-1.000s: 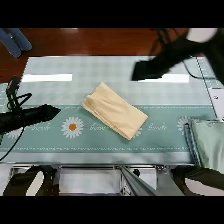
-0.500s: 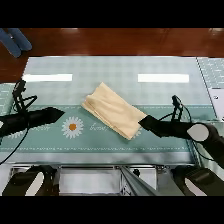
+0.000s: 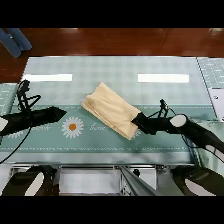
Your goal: Fold the shirts.
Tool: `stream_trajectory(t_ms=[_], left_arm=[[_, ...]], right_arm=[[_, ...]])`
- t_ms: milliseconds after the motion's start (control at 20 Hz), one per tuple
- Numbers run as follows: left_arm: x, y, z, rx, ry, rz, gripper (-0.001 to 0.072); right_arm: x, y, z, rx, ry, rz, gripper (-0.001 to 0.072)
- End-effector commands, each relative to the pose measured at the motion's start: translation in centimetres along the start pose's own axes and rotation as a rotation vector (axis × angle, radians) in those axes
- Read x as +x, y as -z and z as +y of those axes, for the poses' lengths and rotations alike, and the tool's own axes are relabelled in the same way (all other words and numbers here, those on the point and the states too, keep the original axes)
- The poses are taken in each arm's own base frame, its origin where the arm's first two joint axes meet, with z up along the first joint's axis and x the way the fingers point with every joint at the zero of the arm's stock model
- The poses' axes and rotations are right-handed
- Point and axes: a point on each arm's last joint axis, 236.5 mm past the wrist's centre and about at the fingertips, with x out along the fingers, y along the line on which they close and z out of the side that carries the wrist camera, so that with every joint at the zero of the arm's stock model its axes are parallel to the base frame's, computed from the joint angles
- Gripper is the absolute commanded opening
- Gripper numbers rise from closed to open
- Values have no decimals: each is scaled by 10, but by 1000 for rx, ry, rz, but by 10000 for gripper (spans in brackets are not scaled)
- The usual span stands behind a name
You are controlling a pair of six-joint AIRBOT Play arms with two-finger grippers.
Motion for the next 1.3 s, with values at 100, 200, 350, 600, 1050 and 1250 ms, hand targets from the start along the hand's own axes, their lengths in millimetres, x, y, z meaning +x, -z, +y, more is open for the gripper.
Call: stream_trajectory(t_ms=[100,200,350,600,1050,1250], left_arm=[[3,1,2,-7,-4,8,27],[4,1,3,-8,-5,10,27],[4,2,3,-8,-4,14,27],[4,2,3,-8,-4,14,27],[4,2,3,-8,-4,13,27],[4,1,3,-8,-5,9,27]], right_arm=[[12,-27,74,-291,-88,84,30],[-19,-57,129,-430,-139,20,30],[-92,-100,191,-604,-90,-83,30],[-241,-153,223,-675,14,-269,30],[-430,-173,53,-206,342,-426,30],[-497,-134,-38,57,624,-583,30]])
